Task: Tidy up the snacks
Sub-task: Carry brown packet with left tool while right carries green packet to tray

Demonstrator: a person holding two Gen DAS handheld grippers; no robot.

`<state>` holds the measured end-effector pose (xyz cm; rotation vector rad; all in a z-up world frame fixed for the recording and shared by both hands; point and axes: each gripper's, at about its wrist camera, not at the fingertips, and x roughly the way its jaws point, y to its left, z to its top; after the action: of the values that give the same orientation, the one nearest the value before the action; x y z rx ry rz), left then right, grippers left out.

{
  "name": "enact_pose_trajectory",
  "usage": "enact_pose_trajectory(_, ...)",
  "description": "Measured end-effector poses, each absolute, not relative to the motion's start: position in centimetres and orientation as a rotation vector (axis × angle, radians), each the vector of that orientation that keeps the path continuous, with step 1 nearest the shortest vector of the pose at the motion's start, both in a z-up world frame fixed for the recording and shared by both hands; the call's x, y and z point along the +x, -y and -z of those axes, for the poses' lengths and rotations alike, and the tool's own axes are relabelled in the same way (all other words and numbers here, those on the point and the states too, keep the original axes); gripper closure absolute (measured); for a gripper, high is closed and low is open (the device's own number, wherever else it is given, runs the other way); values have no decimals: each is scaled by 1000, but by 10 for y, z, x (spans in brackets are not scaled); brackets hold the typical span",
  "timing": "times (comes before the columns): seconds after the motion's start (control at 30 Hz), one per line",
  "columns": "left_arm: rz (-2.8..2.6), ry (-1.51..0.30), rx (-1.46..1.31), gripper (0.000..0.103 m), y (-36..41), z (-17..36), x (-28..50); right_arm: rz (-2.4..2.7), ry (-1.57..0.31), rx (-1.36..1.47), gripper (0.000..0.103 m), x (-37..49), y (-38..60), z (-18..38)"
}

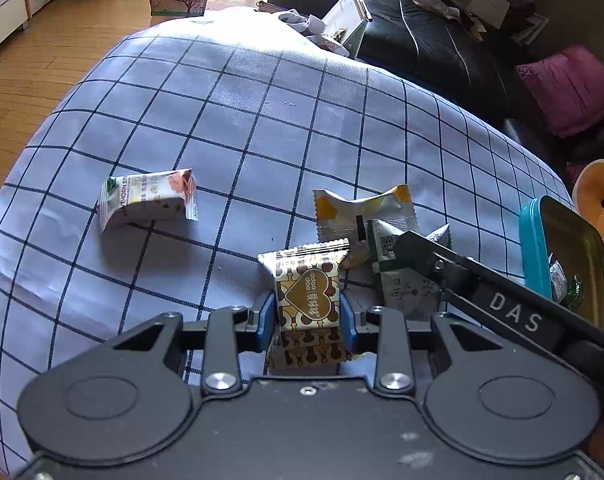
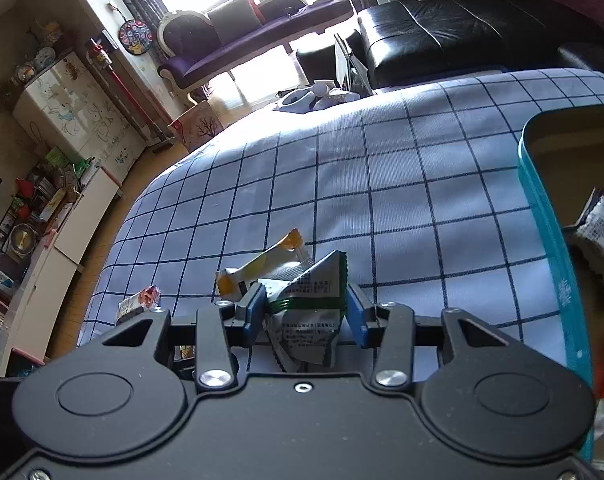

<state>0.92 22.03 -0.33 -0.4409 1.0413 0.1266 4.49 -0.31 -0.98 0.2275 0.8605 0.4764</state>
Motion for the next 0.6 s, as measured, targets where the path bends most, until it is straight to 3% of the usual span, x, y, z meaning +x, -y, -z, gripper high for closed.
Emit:
enact_pose_trajectory(0.17, -115, -1037, -466, 71, -225, 3, 7, -494, -859, 251, 57, 41, 6, 6)
enact_pose_trajectory(0.6, -195, -981, -410, 72, -226, -8, 0, -467, -801, 352, 58, 38, 26, -7)
